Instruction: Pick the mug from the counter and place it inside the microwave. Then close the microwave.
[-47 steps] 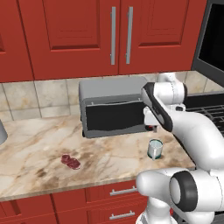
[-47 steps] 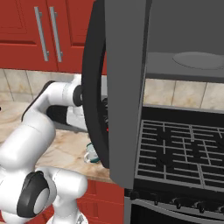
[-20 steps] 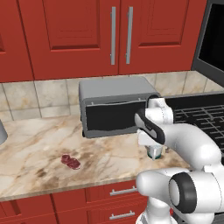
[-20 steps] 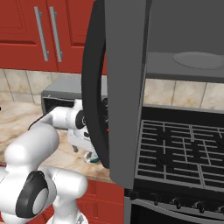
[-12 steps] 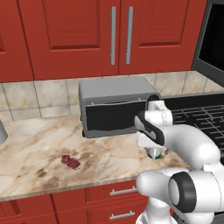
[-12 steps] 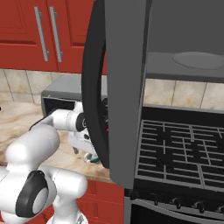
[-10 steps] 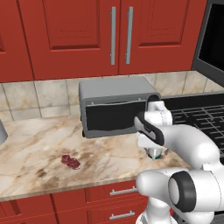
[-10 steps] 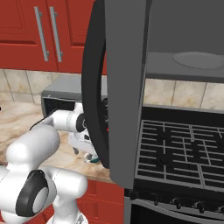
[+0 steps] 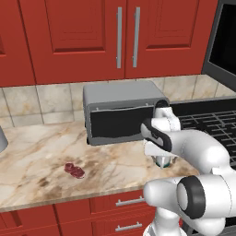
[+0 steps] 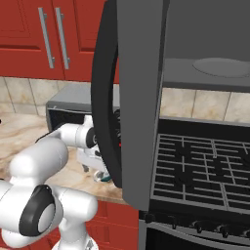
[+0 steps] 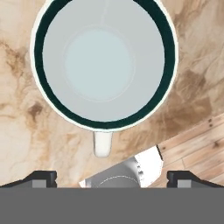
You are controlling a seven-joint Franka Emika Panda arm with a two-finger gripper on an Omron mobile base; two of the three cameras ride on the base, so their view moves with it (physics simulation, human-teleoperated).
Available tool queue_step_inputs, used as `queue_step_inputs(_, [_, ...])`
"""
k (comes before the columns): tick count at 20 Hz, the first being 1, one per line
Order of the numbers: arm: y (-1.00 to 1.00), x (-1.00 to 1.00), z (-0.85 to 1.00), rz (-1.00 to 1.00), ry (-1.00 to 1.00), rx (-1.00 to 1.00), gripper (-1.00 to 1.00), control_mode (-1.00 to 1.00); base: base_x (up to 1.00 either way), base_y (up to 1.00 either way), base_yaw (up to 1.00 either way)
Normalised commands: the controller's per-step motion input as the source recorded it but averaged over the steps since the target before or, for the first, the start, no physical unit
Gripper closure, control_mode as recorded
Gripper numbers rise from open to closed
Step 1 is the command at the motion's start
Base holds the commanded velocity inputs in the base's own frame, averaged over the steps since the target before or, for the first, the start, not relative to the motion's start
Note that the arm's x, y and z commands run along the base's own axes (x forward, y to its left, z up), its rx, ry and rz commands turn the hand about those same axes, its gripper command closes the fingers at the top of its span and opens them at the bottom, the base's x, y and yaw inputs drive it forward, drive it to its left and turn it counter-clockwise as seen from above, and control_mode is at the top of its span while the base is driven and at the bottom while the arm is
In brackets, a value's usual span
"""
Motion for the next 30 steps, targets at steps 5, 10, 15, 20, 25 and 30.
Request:
queue_step_inputs(5, [-0.03,0.16,0.00,0.00,0.00,0.00,-1.00,-1.00,0.00,0.00,0.00])
queue_step_inputs(10, [0.00,0.08,-0.01,0.00,0.00,0.00,-1.00,-1.00,0.00,0.00,0.00])
queue_step_inputs(15, [0.00,0.05,-0.02,0.00,0.00,0.00,-1.00,-1.00,0.00,0.00,0.00])
queue_step_inputs(20, [0.00,0.02,-0.14,0.00,0.00,0.00,-1.00,-1.00,0.00,0.00,0.00])
queue_step_inputs(25, [0.00,0.02,-0.15,0.00,0.00,0.00,-1.00,-1.00,0.00,0.00,0.00])
queue_step_inputs(30, [0.00,0.00,-0.03,0.00,0.00,0.00,-1.00,-1.00,0.00,0.00,0.00])
